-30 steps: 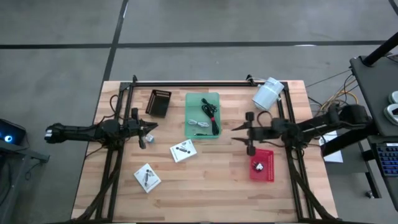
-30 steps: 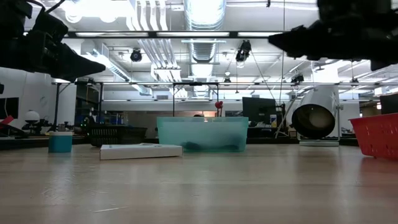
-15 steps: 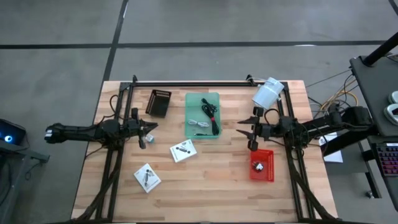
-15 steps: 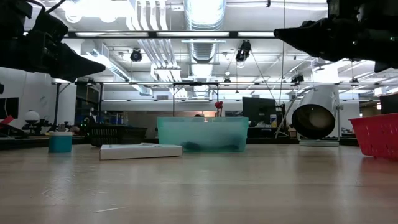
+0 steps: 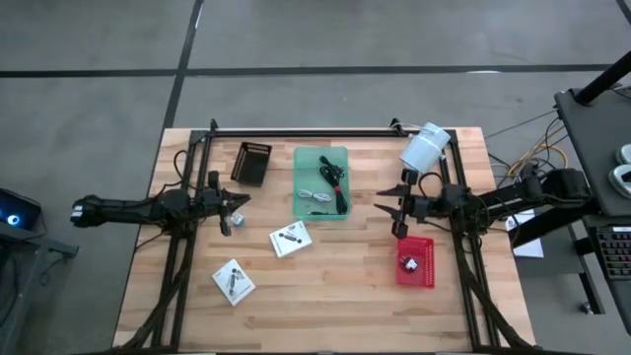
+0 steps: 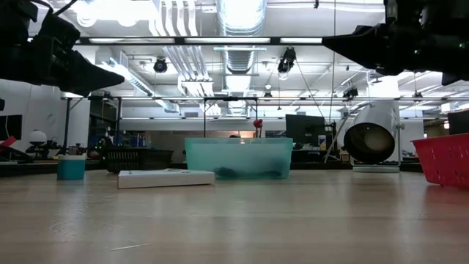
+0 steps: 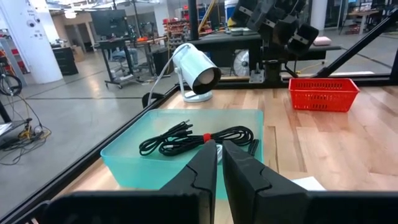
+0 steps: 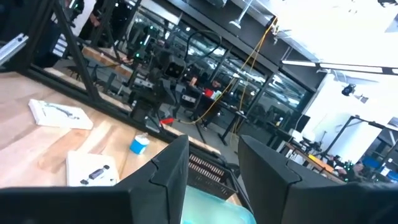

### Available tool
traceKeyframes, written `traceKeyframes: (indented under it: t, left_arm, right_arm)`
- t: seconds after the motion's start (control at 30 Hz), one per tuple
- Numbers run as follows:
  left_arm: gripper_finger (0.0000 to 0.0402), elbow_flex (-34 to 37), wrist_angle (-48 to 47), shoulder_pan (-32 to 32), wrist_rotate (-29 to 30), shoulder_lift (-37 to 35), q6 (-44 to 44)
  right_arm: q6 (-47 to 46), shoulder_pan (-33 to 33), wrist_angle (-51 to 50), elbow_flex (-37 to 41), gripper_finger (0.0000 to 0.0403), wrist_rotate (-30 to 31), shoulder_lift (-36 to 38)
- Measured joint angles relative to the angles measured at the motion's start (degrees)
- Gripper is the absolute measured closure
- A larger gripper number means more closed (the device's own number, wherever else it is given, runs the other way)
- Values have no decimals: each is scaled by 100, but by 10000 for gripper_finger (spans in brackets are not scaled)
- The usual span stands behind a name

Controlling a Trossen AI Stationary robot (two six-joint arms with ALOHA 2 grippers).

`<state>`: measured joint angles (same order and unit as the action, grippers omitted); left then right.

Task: Pick and place items into bin
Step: Put the top white card reader box into the black bin

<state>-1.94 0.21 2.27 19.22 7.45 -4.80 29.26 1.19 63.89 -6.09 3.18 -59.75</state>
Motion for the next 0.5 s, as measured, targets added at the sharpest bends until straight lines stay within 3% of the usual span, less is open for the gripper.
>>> traceKeyframes:
  t: [0.23,0.33,0.5]
  left_arm:
    - [391,1,103,0,-6,-4,-39]
    - [391,5,613,-3,77,28,-264]
    - [370,1,1286,-1,-290,238,466]
  right_arm:
    - [136,0,-77,0,282,0,-9]
    - [139,0,-88,0,280,0,-9]
    - [137,-2,-88,0,282,0,-9]
